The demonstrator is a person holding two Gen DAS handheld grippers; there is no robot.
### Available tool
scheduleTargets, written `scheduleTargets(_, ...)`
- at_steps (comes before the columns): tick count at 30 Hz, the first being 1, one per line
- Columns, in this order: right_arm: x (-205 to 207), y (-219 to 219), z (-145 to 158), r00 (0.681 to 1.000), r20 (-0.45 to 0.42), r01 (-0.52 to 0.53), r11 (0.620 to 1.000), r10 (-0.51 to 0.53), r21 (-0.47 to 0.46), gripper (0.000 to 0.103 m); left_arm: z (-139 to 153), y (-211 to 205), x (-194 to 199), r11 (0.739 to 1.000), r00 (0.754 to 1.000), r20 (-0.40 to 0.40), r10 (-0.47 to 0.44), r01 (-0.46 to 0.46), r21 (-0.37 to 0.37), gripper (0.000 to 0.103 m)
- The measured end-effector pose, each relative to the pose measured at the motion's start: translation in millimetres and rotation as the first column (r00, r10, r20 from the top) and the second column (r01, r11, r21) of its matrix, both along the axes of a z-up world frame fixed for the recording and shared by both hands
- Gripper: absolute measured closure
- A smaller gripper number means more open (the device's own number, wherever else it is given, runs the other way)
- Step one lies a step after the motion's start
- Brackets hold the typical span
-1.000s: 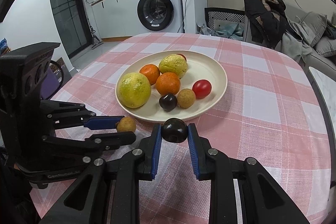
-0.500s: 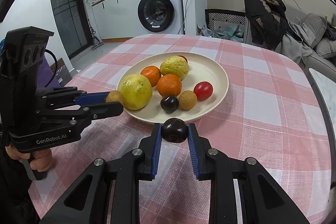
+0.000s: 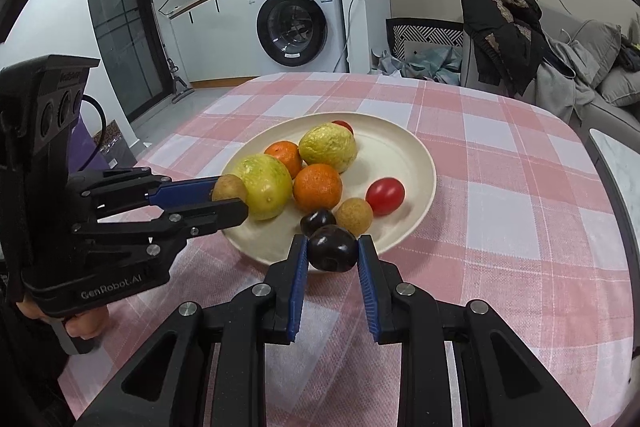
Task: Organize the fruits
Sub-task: 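Carry both fruits over the cream plate with both tools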
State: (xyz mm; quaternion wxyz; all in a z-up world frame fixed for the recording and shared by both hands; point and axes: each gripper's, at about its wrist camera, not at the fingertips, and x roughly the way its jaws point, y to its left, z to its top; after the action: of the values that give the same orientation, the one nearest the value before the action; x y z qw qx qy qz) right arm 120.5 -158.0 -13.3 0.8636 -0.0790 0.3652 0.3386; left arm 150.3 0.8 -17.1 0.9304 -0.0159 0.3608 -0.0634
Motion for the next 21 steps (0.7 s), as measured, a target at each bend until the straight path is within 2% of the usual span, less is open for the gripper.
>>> scheduleTargets(11,11,5,-5,0.999,-0.007,0.034,0.999,-0.034,0.011,0.077,-8,-10,13,0.998,1.0,0.006,0.001,-0.001,0.063,0.082)
scheduleTargets(21,8,10,-8,0.999,0.014,0.031,1.0,-0.031,0.002,0.077,-15,-19,11,0.997,1.0,0.004,-0.015,0.015,0.07,0.082)
